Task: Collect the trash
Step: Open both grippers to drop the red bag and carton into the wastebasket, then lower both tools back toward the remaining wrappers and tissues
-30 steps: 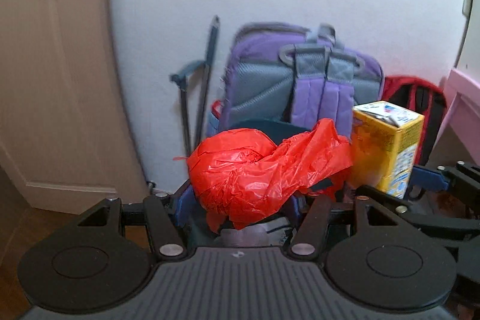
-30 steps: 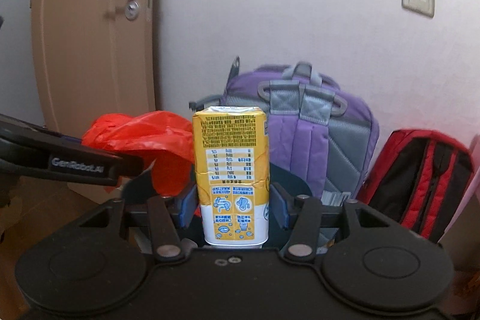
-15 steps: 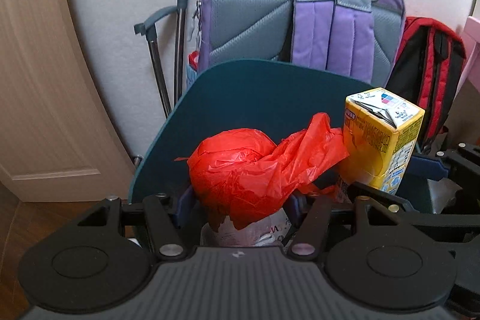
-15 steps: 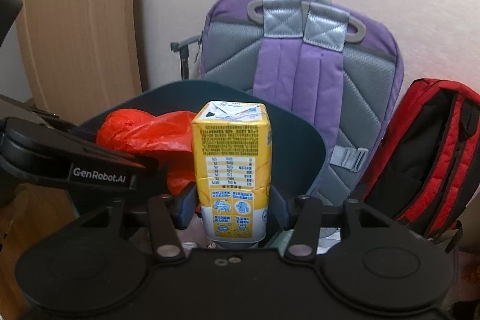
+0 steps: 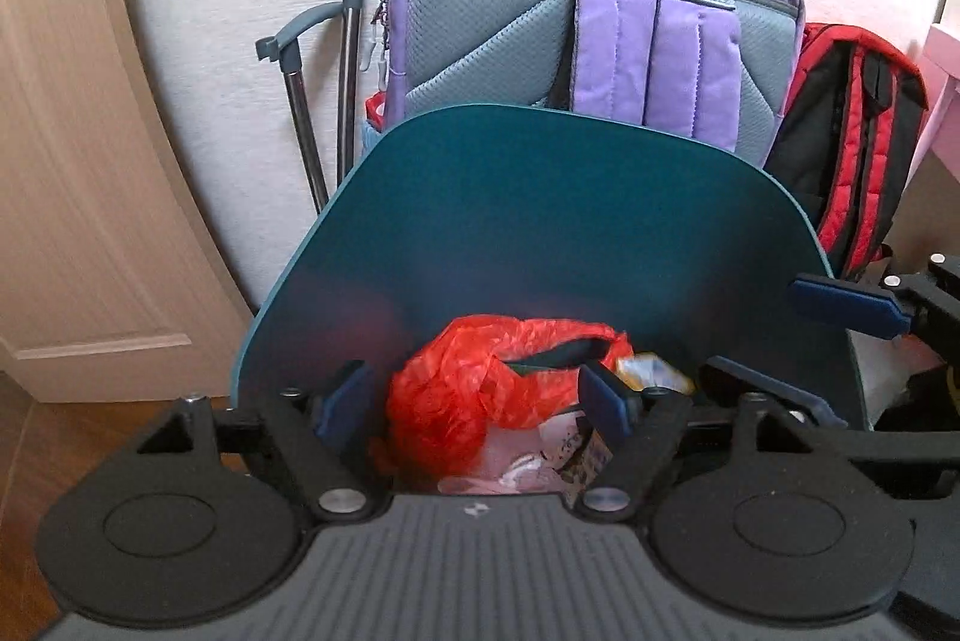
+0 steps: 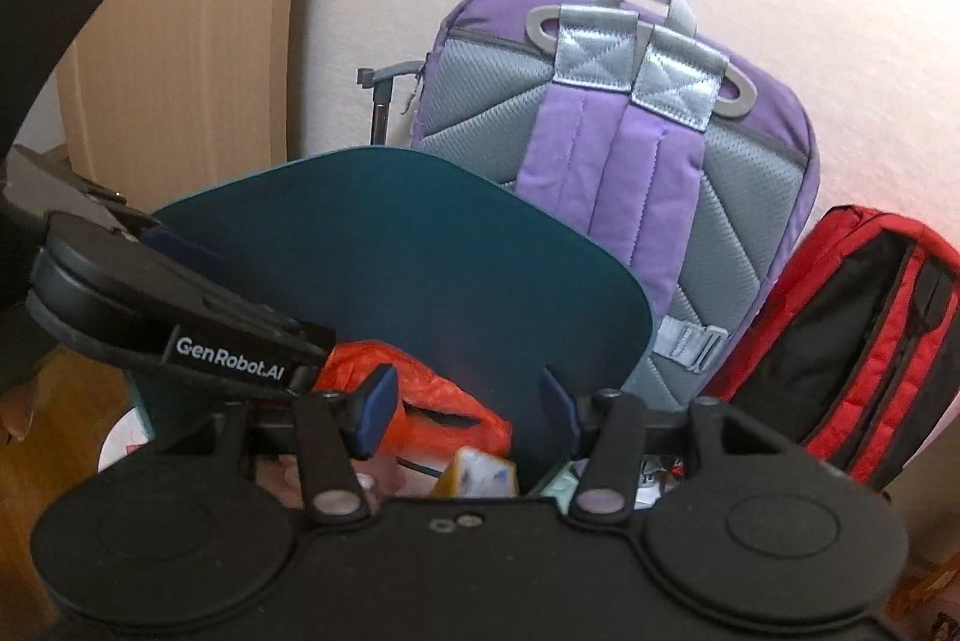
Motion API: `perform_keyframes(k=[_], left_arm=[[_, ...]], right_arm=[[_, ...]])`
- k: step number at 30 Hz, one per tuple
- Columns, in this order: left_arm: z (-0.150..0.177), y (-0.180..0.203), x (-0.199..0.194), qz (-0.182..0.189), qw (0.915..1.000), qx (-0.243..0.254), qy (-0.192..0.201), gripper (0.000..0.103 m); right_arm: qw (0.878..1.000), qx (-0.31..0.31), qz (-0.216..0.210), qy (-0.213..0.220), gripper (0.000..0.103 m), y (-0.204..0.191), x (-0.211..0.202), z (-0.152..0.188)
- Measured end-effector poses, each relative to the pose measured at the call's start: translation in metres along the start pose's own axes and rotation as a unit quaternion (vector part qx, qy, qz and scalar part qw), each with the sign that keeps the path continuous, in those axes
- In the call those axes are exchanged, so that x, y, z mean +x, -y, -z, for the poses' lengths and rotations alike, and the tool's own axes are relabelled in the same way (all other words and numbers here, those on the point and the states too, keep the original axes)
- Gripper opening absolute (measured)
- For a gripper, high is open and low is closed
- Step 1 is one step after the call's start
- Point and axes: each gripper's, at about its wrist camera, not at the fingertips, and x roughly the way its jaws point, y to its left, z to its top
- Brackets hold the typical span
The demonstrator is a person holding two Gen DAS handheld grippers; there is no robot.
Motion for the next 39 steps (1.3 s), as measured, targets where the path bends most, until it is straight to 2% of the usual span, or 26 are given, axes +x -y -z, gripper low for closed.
perform_keyframes(k=[6,8,20,32,37,39], left_arm=[[0.007,0.003,-0.031,-0.006,0.9999,0.004,0.008,0.076],[0.011,0.004,-0.045,-0.005,0.9999,0.006,0.013,0.082],[0.046,0.002,-0.133,0.003,0.9991,0.005,0.042,0.082],[0.121,-0.015,-0.175,0.02,0.9989,0.009,0.041,0.083],[0.16,-0.037,-0.175,0.027,0.9988,-0.007,0.039,0.097],[0.177,-0.049,-0.171,0.022,0.9987,-0.02,0.042,0.098]], right_arm=[[1.0,0.008,-0.004,0.009,0.053,-0.001,-0.026,-0.001],[1.0,0.015,-0.006,0.012,0.053,-0.002,-0.038,-0.002],[0.998,0.034,-0.039,0.022,0.054,-0.019,-0.115,0.007],[0.993,0.039,-0.11,0.008,0.054,-0.052,-0.156,0.048],[0.99,0.034,-0.137,-0.014,0.055,-0.068,-0.152,0.077],[0.988,0.035,-0.147,-0.027,0.055,-0.075,-0.147,0.092]])
